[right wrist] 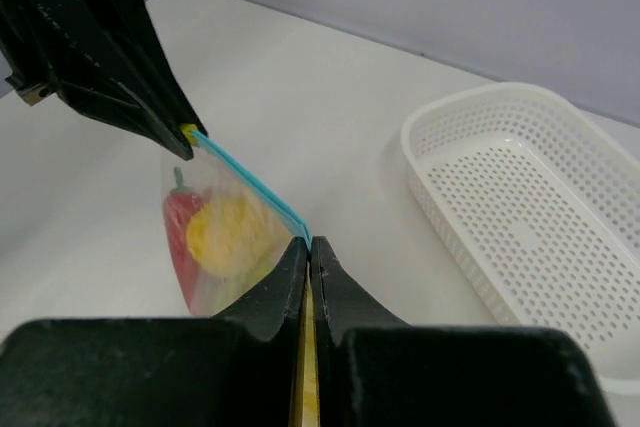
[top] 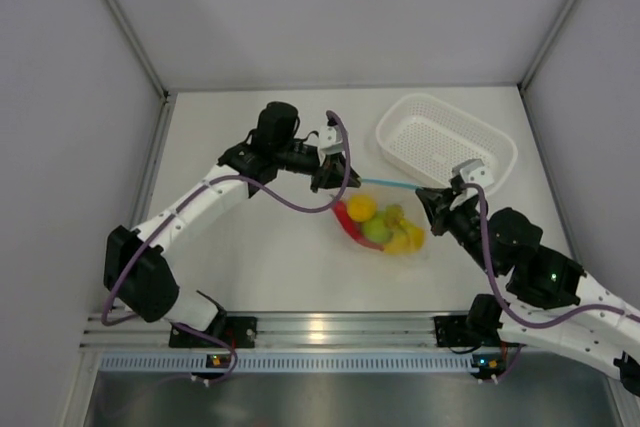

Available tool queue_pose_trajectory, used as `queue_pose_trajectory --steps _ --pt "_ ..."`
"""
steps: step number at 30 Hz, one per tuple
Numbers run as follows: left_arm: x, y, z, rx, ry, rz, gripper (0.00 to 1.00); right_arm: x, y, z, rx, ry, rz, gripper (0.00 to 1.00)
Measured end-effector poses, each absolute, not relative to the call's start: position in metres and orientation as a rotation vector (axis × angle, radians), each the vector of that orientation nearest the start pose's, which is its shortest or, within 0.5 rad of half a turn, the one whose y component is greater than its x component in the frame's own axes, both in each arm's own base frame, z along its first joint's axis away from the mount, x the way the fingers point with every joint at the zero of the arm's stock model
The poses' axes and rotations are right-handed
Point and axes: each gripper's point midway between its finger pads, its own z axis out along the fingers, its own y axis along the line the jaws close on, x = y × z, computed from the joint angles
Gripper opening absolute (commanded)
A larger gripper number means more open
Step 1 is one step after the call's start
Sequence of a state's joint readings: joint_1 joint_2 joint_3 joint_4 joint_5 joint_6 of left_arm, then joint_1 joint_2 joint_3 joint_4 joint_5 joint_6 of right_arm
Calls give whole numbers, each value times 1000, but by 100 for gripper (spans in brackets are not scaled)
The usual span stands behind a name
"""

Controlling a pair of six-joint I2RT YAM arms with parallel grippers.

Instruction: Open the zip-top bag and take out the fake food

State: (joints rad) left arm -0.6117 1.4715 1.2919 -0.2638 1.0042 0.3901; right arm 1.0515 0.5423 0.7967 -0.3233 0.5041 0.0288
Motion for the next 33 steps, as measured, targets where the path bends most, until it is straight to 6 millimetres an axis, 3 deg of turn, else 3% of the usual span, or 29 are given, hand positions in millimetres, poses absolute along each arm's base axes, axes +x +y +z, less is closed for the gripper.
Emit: queue_pose_trajectory --steps 9,13,15,18,23,28,33 --pt "266 -299 237 1313 1561 -1050 0 200 124 308 -280 1624 263 0" --pt "285 -268 219 1197 1696 -988 0 201 105 312 -194 1616 212 0" --pt "292 -256 214 1147 1743 -964 0 201 101 315 -172 1610 209 0" --pt "291 -253 213 1129 1760 -976 0 201 105 314 -188 1612 221 1" --pt "272 -258 229 1155 1706 -1064 0 202 132 306 -242 1643 300 52" --pt "252 -266 254 1197 1619 -1101 0 209 159 287 -274 1731 317 71" --pt "230 -295 274 1272 1550 -1064 0 220 183 285 -181 1809 380 91"
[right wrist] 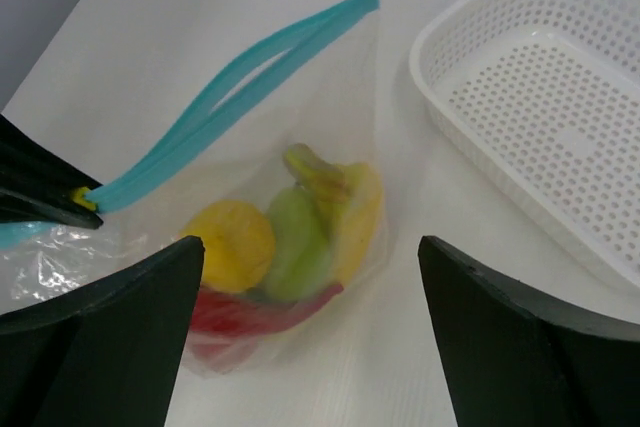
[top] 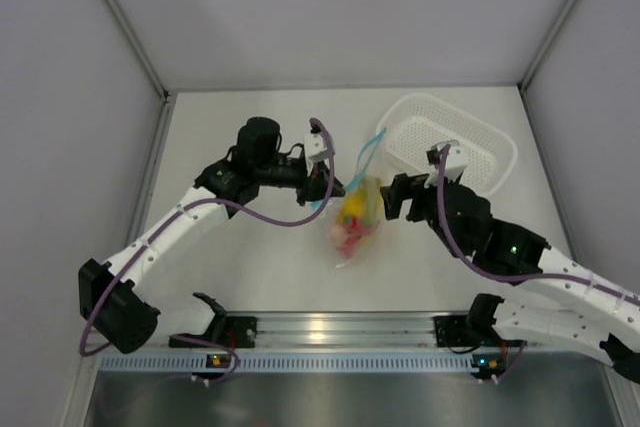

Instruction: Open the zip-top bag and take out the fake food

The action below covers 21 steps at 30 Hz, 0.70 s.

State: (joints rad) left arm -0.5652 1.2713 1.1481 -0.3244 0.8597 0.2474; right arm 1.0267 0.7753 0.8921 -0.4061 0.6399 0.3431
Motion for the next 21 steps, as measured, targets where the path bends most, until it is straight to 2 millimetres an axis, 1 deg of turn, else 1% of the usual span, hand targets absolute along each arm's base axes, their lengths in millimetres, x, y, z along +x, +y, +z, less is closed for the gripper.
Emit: queue_pose_trajectory --steps 3,6,9,11,14,16,17,21 --pt "218 -310 279 1303 1538 -1040 0 225 194 287 -129 1834 420 92" --pt "212 -321 278 1310 1554 -986 0 232 202 290 -68 1853 446 90" --pt "204 -332 276 1322 1563 -925 0 238 207 290 -11 1871 463 84" --pt "196 -340 273 1336 1566 -897 0 238 207 289 19 1878 479 81" --pt "190 -345 270 1346 1574 -865 0 237 204 293 74 1867 508 80" --pt "193 -345 269 1329 1588 -831 0 235 198 294 108 1861 513 79" --pt "195 -344 268 1323 1594 -818 0 235 194 295 127 1858 509 77" --pt "201 -345 264 1297 1626 -777 0 233 179 295 193 1850 485 73"
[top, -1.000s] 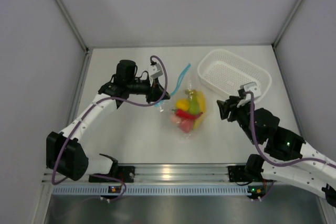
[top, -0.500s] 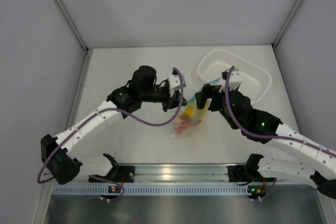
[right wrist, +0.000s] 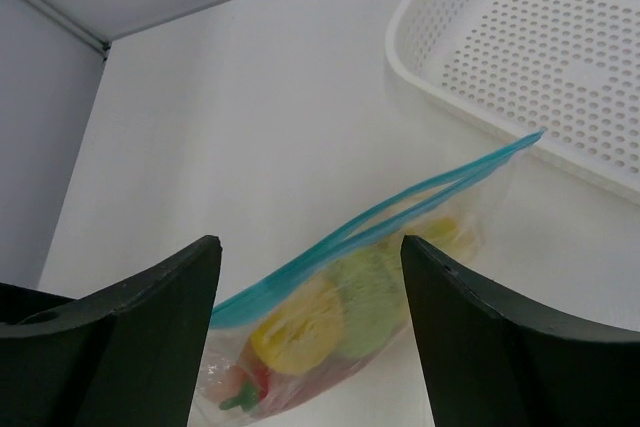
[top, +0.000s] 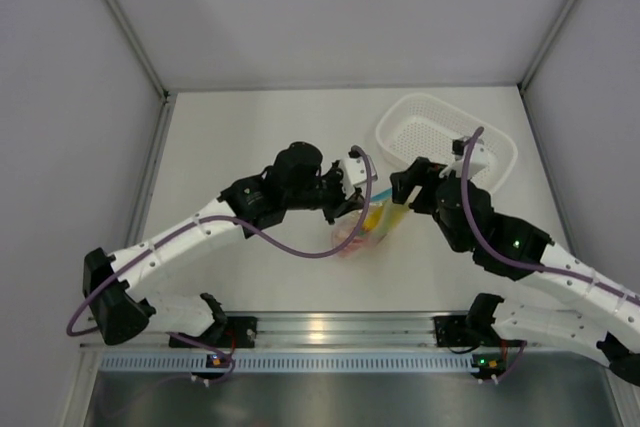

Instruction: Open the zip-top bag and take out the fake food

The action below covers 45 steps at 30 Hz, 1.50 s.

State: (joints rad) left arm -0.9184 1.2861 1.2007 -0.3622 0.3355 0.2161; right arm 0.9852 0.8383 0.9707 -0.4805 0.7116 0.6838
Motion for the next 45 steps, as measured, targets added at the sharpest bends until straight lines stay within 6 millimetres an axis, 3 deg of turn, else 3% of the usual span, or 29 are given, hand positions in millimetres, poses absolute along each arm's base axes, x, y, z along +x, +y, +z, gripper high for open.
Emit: queue_pose_trajectory --steps 13,18,25,34,45 --pt "204 -354 264 1289 1642 -737 0 225 139 261 356 1859 408 64" --pt "208 -355 266 1276 1644 -717 0 221 128 254 384 1858 394 63" --pt "206 -355 267 1280 1641 -723 0 232 113 253 436 1848 341 62" --pt "203 -360 271 1289 1628 -733 0 254 108 251 469 1879 298 62" --pt "202 -360 270 1290 1629 -730 0 265 114 257 468 1877 352 62"
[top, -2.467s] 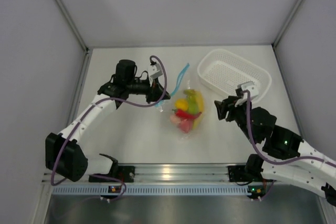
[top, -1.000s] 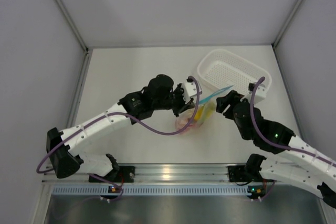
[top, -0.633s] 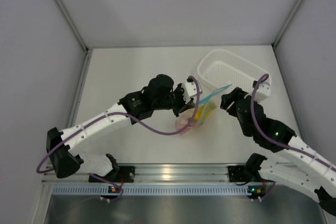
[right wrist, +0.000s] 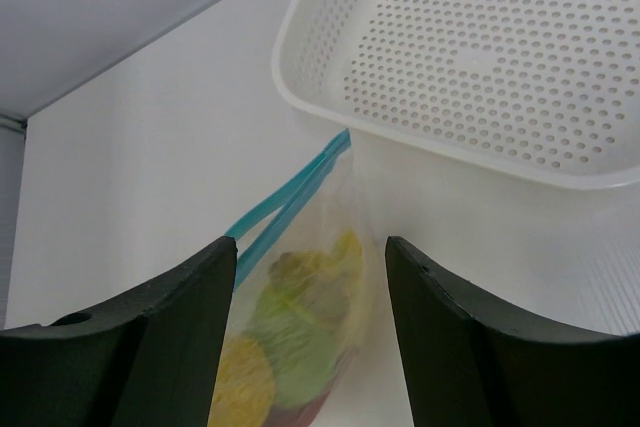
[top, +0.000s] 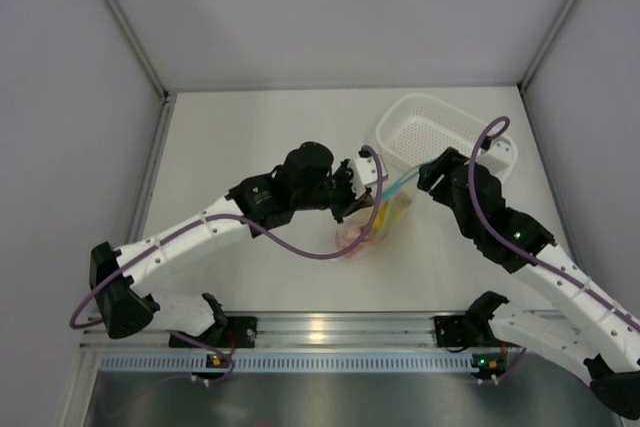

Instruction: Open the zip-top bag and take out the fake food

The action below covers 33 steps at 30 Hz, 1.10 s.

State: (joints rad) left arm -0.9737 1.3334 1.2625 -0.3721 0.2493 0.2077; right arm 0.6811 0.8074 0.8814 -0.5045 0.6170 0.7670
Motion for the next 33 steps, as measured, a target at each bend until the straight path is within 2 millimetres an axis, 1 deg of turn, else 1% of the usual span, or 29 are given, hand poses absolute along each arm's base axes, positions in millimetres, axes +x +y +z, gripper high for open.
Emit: queue_pose_trajectory --steps 4,11,20,28,33 --pt "203 -360 270 1290 1629 -730 0 267 116 263 465 1866 371 62" --pt "203 -360 270 1289 1631 -727 0 268 120 263 454 1875 387 62" --pt "204 -361 268 1291 1635 -724 0 269 125 261 444 1882 408 61" --pt "206 -361 269 1283 1640 -711 0 267 127 253 438 1893 415 61" --pt "209 -362 266 1279 1649 -699 0 266 125 257 441 1881 425 61"
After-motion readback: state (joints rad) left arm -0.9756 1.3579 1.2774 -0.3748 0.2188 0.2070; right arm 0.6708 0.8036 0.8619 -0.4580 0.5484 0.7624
